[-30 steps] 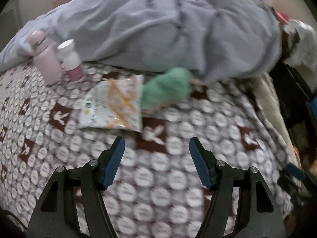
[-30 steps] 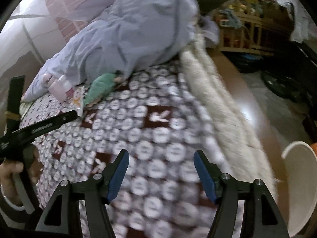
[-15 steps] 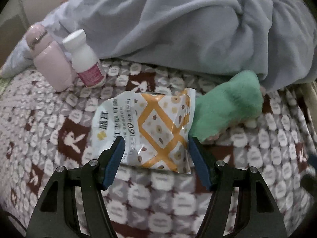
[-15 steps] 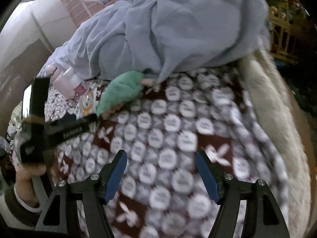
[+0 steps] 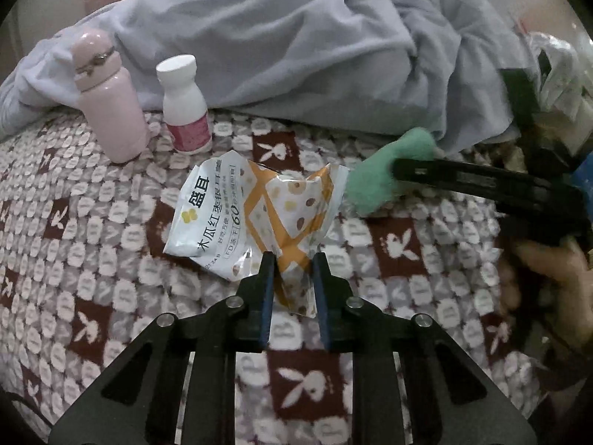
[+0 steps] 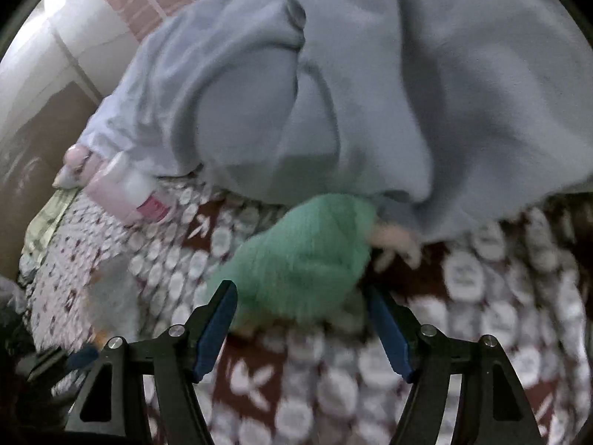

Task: Collect trash
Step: 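Grasp the white-orange snack wrapper with the left tool while the right grasps the green plush toy, then carry the snack wrapper and green plush toy to the cream bucket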

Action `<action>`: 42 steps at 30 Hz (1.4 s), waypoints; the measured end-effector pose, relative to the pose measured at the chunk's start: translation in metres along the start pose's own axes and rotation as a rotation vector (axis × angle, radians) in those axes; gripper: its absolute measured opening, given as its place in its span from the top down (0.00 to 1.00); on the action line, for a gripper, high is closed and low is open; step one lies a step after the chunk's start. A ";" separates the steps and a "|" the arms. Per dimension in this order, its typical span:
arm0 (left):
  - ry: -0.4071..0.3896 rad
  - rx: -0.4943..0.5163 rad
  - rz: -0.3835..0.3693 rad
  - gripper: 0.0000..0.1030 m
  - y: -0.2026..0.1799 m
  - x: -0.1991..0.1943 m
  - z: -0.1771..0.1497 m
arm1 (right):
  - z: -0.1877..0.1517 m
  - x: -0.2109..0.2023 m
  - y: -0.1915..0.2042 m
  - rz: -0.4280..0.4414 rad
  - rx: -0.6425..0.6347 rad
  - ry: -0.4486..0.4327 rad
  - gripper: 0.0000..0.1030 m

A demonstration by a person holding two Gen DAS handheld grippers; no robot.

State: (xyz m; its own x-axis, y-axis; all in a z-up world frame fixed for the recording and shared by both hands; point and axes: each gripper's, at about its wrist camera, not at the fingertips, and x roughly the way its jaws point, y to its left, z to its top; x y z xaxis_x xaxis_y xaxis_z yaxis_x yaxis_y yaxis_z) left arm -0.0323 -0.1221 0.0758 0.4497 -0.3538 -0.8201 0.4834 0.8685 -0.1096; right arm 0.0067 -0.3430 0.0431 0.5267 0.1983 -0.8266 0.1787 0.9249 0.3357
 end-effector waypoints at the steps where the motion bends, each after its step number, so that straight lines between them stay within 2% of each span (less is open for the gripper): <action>1: -0.007 0.003 -0.001 0.83 -0.001 -0.003 0.000 | 0.003 0.007 0.000 0.022 0.012 -0.003 0.32; 2: -0.009 0.006 -0.004 0.83 -0.003 -0.005 -0.001 | 0.003 0.008 -0.001 0.030 0.014 -0.015 0.34; 3: -0.009 0.008 -0.007 0.83 -0.005 -0.005 -0.001 | 0.003 0.009 -0.001 0.034 0.012 -0.033 0.46; 4: -0.007 0.006 -0.009 0.83 -0.008 -0.005 -0.001 | 0.004 0.008 0.000 0.031 0.008 -0.043 0.54; 7: -0.013 0.014 0.000 0.83 -0.017 -0.005 0.000 | 0.000 0.000 -0.005 0.057 0.012 -0.049 0.64; 14: -0.004 0.008 0.020 0.83 -0.034 -0.008 0.001 | -0.020 -0.045 -0.011 0.109 -0.019 -0.063 0.66; 22: -0.008 0.007 0.040 0.83 -0.058 -0.019 -0.008 | -0.064 -0.107 -0.019 0.114 -0.085 -0.045 0.66; 34: -0.003 0.073 -0.035 0.83 -0.126 -0.036 -0.025 | -0.126 -0.170 -0.052 0.061 -0.075 -0.054 0.66; 42: 0.004 0.145 -0.073 0.83 -0.183 -0.037 -0.036 | -0.147 -0.198 -0.081 0.003 -0.057 -0.055 0.66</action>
State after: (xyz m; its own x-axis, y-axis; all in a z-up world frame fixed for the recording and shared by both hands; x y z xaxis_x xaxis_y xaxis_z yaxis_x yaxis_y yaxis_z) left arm -0.1644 -0.2558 0.1059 0.4068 -0.4124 -0.8151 0.6183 0.7811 -0.0866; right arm -0.2342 -0.4096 0.1134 0.5723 0.1839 -0.7991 0.1307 0.9416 0.3103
